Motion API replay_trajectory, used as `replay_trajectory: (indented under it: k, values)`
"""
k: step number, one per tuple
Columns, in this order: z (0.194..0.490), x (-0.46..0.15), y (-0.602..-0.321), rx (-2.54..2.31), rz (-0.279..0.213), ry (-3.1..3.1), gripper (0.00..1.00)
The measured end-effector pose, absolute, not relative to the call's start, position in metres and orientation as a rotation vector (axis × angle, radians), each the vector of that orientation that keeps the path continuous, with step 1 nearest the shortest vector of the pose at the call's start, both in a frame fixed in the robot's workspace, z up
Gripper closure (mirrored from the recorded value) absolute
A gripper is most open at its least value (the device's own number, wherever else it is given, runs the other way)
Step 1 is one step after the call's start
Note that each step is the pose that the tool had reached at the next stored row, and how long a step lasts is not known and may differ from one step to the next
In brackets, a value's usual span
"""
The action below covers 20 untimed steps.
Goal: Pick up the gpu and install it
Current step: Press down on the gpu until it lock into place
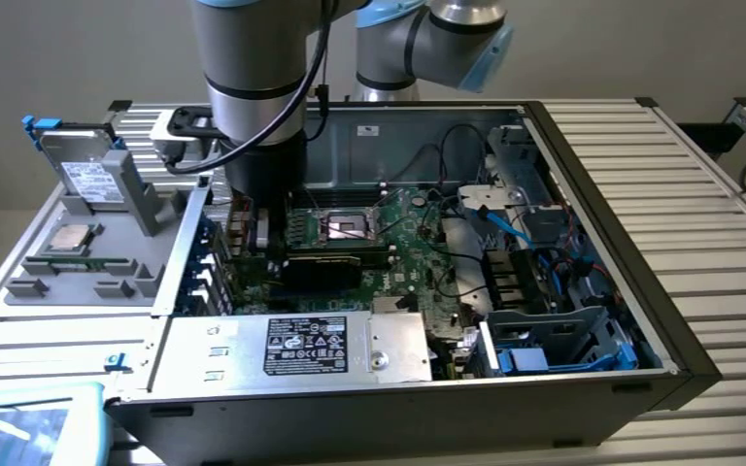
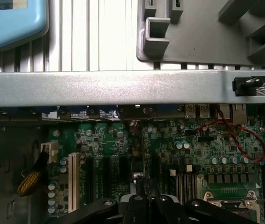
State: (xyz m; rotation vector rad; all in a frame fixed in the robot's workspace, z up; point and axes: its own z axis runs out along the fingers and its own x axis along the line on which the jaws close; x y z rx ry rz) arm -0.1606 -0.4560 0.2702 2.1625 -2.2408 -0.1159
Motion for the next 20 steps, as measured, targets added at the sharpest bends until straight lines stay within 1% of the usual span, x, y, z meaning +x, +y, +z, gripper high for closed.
replay_trajectory:
  k: [20]
  values:
    - [0.2688,-0.1629,-0.4575,2.162,-0.116,-2.241,0.88]
